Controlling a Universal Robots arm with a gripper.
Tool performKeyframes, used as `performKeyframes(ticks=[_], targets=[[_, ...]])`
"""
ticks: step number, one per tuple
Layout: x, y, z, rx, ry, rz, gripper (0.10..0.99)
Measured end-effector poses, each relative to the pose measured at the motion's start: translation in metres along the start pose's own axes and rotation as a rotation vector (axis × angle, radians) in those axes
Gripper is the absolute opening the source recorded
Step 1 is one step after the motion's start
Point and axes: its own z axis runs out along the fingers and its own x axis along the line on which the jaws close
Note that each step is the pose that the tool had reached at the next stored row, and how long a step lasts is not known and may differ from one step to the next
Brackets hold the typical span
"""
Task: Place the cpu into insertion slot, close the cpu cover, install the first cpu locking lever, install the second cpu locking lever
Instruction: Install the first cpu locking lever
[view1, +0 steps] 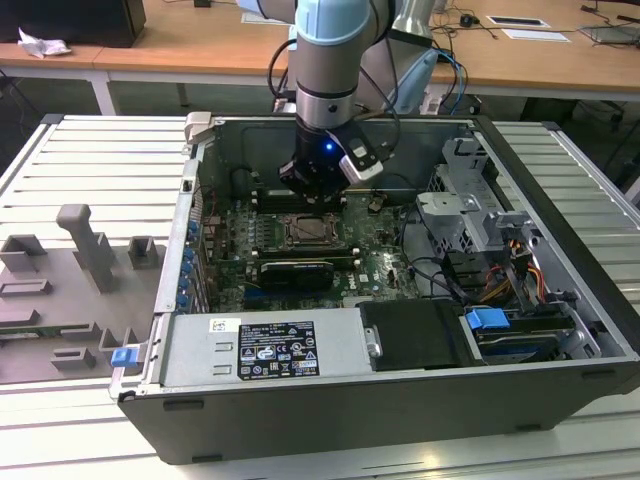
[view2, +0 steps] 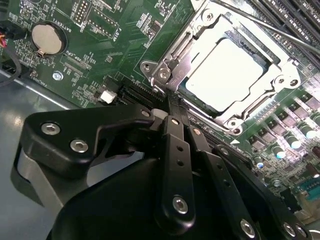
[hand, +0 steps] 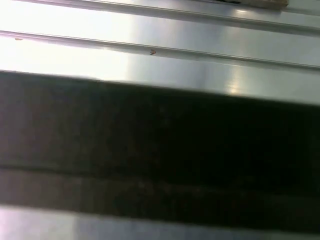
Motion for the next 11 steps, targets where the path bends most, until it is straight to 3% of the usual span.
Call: performKeyframes(ticks=[5, 11], targets=[[0.0000, -0.0001, 0.0007, 0.002, 0.0004, 0.000, 0.106], [-0.0004, 0.0005, -0.0096, 0.001, 0.0001, 0.000, 0.106]])
